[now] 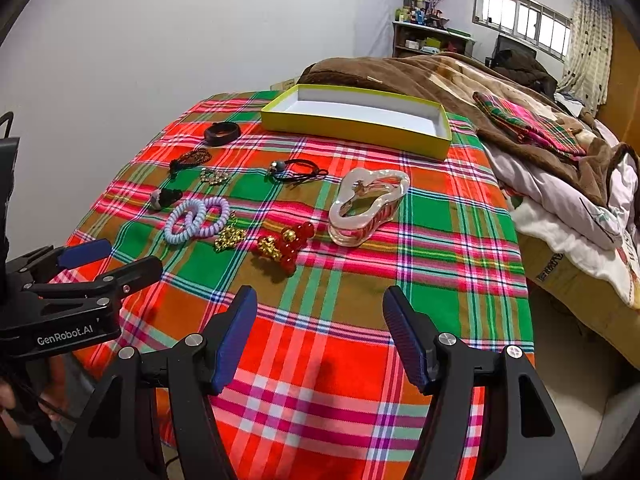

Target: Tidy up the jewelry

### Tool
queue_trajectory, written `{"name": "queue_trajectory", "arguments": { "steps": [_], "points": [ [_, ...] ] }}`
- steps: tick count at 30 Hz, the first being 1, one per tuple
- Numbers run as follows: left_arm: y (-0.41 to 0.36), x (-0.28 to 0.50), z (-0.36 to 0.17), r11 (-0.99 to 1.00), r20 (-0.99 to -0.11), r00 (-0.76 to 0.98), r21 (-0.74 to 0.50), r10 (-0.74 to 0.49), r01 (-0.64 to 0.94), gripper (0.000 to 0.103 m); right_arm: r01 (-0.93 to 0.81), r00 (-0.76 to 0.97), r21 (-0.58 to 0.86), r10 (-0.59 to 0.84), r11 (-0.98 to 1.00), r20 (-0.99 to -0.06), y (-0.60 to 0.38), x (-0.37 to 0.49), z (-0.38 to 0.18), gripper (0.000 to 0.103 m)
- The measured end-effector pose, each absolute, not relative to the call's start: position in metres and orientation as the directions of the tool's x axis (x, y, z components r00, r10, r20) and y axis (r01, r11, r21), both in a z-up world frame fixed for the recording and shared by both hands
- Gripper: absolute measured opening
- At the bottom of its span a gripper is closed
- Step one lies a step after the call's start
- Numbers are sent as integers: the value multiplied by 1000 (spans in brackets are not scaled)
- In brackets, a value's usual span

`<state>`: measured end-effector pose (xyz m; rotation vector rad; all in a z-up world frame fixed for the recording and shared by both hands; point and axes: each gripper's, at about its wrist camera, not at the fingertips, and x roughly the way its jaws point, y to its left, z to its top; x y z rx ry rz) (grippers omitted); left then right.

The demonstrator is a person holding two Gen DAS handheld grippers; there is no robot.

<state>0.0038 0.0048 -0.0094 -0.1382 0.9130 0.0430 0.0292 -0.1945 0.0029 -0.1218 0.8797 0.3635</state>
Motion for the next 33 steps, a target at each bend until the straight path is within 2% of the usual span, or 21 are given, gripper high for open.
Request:
{"name": "queue_trajectory", "arguments": {
  "steps": [9,11,12,21,24,27,29,33],
  "points": [
    [13,15,-16,995,-777,628,-35,34,-97,86,-345,586,87,287,934,-758,-200,53,-1,66],
    [18,19,-18,994,-779,625,-34,40,-106,86,-341,588,94,290,935,-755,-201,60,-1,71],
    [21,21,-19,993,-781,624,-45,35,-112,86,-340,590,95,291,935,-753,-201,63,-1,74],
    [49,36,-23,974,-778,628,-160,-27,-157,84,-322,586,107,286,941,-758,-201,89,-2,74],
    [56,42,-26,963,-777,624,-225,-87,-146,82,-309,586,104,275,945,-763,-201,97,-4,74],
    [56,48,-32,959,-786,608,-247,-116,-136,74,-287,587,105,261,952,-766,-202,105,-6,74],
    [54,51,-35,959,-792,598,-250,-125,-131,63,-274,586,117,262,955,-767,-204,110,-7,74],
    [47,56,-38,962,-794,591,-254,-145,-105,53,-247,576,141,262,959,-774,-207,120,-11,71]
  ]
}}
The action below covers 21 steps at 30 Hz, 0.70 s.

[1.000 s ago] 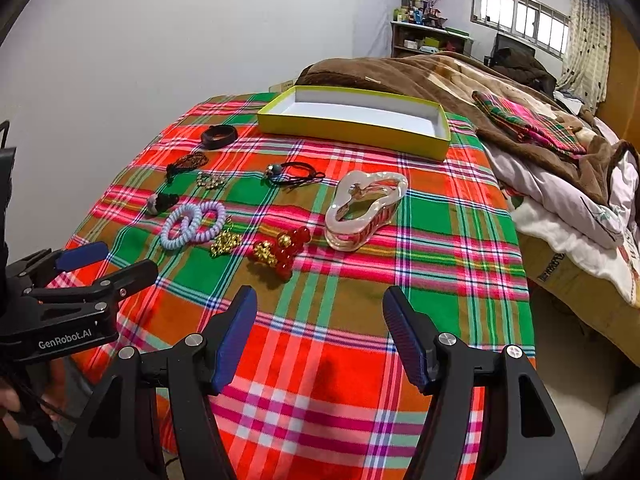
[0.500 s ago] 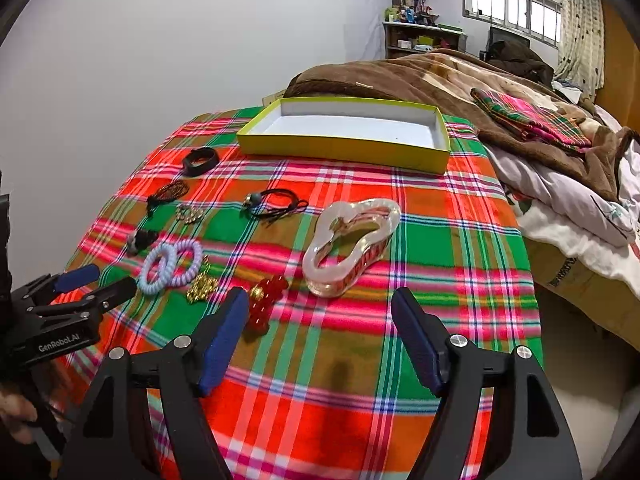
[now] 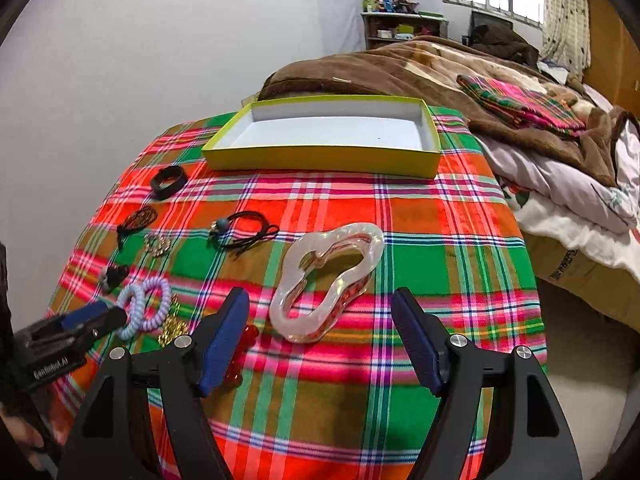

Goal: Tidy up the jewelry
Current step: 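Grasp the cream claw clip with the right tool while the left grasps the blue coil tie, then carry both items into the white box and open both tools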

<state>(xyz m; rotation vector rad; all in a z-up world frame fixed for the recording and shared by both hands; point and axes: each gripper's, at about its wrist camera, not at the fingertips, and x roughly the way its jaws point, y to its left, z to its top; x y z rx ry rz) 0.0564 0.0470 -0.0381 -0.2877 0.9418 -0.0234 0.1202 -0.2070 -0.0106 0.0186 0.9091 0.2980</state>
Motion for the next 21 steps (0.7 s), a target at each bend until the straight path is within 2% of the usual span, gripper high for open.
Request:
{"name": "queue_trajectory", "arguments": {
  "steps": [2,4,9,14,18,21],
  "points": [
    [44,59,-39,963,-793,591,-252,-149,-94,48,-234,562,160,268,959,-782,-209,126,-14,64],
    [44,60,-39,965,-791,593,-248,-149,-88,42,-224,550,176,273,959,-789,-209,130,-18,53],
    [46,63,-40,963,-788,594,-258,-162,-80,28,-201,530,177,259,963,-808,-210,138,-25,39],
    [43,67,-39,968,-791,591,-243,-160,-64,24,-179,493,193,257,965,-831,-211,147,-33,36],
    [41,72,-38,969,-795,583,-243,-168,-52,20,-179,469,206,268,962,-841,-212,151,-38,13],
    [39,73,-37,968,-793,584,-246,-175,-43,10,-184,475,202,266,962,-839,-213,150,-38,12]
  ]
}}
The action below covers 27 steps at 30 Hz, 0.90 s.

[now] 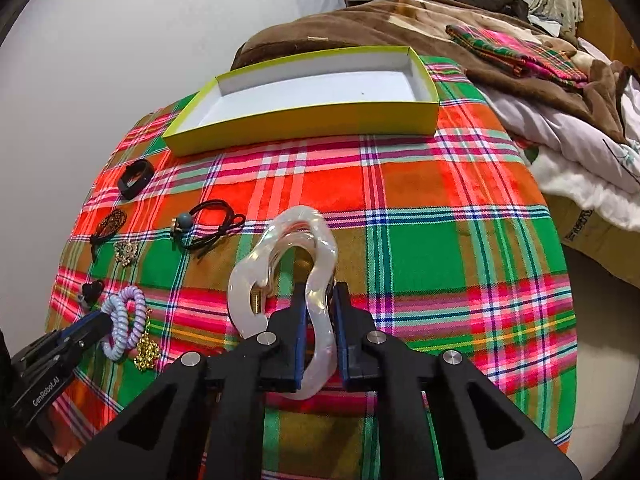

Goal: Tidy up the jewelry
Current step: 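Carry both items into the white box and open both tools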

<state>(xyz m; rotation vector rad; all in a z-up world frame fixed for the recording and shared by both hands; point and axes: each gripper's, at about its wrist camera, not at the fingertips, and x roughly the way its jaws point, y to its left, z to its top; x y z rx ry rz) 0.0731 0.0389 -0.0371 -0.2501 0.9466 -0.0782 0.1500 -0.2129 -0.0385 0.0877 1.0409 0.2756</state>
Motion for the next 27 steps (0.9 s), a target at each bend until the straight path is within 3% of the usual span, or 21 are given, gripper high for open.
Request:
{"name": "queue_trajectory", "arguments": {
  "steps": [27],
  "points": [
    [29,60,18,967,-696,689,-254,-203,29,10,-257,565,175,295,951,-771,-220,122,7,12]
  ]
}}
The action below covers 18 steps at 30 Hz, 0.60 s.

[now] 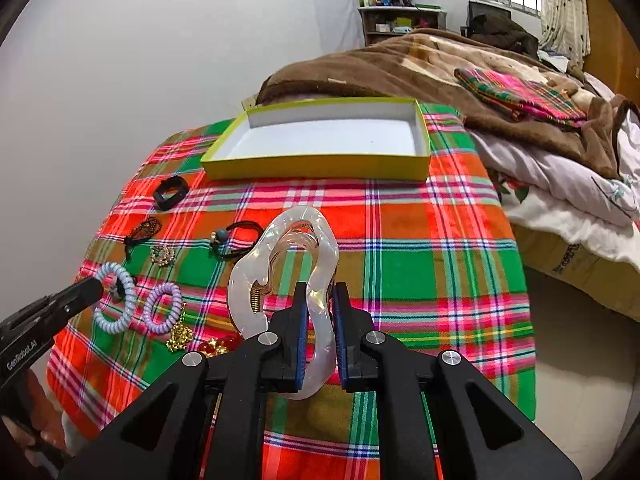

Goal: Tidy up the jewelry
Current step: 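Carry both items into the white box and open both tools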

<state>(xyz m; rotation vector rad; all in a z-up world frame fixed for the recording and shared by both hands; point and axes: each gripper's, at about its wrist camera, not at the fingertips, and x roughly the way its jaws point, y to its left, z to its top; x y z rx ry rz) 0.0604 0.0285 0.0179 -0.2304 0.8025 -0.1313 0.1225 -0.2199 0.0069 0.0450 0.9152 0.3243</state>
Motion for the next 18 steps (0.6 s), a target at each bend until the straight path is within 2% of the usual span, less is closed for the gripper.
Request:
{"name": "queue_trajectory", "arguments": {
  "steps": [11,18],
  "points": [
    [16,87,33,967,-674,703,-239,-228,84,10,-288,586,153,301,945,-752,-220,139,23,12],
    [14,139,38,956,-667,692,-267,-276,124,10,-294,595,140,296,945,-748,-217,181,30,12]
  ]
}}
